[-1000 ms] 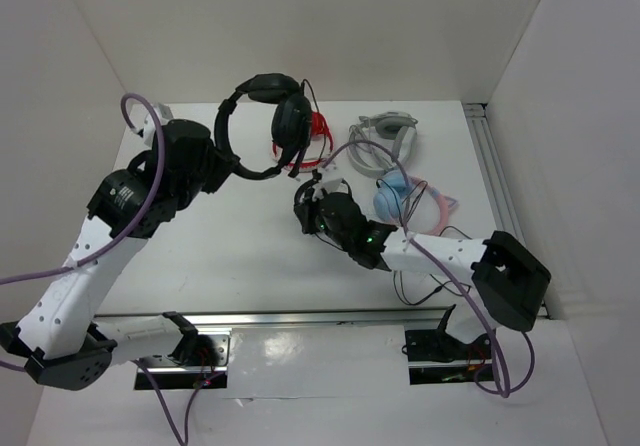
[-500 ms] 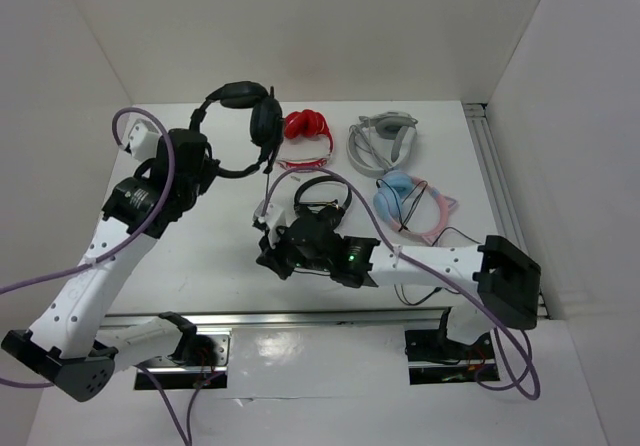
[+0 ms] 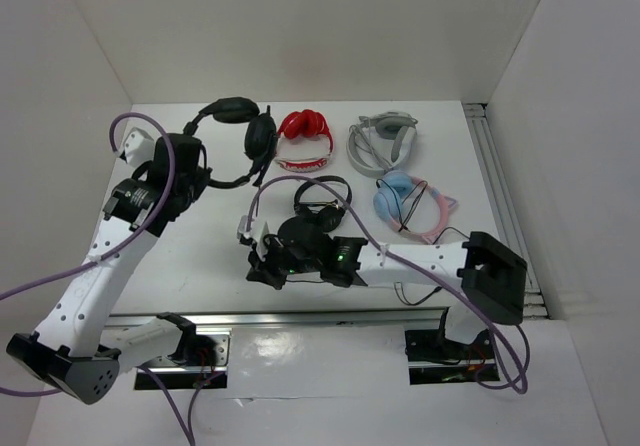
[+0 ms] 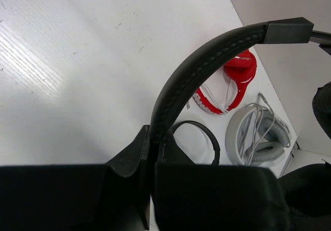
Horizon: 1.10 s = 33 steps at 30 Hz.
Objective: Wrap the headphones
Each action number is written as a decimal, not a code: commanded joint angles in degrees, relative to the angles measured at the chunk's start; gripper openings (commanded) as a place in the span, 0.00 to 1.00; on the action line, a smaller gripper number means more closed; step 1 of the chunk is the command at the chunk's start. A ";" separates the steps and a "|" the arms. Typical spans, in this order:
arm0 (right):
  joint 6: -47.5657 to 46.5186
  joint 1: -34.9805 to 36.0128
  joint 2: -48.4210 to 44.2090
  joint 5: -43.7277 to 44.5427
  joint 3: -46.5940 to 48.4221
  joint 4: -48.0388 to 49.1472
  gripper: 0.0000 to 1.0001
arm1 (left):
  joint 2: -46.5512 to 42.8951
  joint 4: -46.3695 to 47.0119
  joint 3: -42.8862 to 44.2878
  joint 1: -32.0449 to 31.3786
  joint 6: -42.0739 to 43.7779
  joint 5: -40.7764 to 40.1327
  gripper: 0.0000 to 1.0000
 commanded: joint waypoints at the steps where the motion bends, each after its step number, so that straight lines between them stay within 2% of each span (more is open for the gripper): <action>1: -1.54 1.63 3.68 -1.76 3.41 -1.12 0.00 | -2.55 7.33 1.33 0.98 -2.90 0.40 0.00; 10: -2.67 1.63 6.86 -4.47 9.74 -1.81 0.00 | -4.31 9.70 0.02 3.18 -0.97 4.27 0.00; 13: -2.68 1.63 6.86 -6.93 12.02 -2.87 0.00 | -4.31 10.23 -1.48 3.18 0.52 2.61 0.00; 17: -2.68 1.63 7.99 -16.76 15.63 -4.18 0.00 | -3.79 8.83 -3.41 3.18 1.05 1.29 0.00; 20: -4.08 0.93 9.92 -16.79 18.96 -8.21 0.00 | -4.31 8.83 -5.08 0.81 1.83 -2.91 0.00; 23: -5.22 0.93 9.40 -17.31 19.50 -10.86 0.00 | -3.26 3.15 -3.86 0.28 1.85 -6.61 0.00; 28: -9.61 0.93 6.86 -12.49 23.36 -19.72 0.00 | 1.21 -5.23 -1.92 0.28 1.05 -11.98 0.00; 33: -14.71 -0.12 6.33 -1.08 32.85 -38.27 0.00 | 2.54 -9.63 -2.00 0.28 2.88 -11.99 0.00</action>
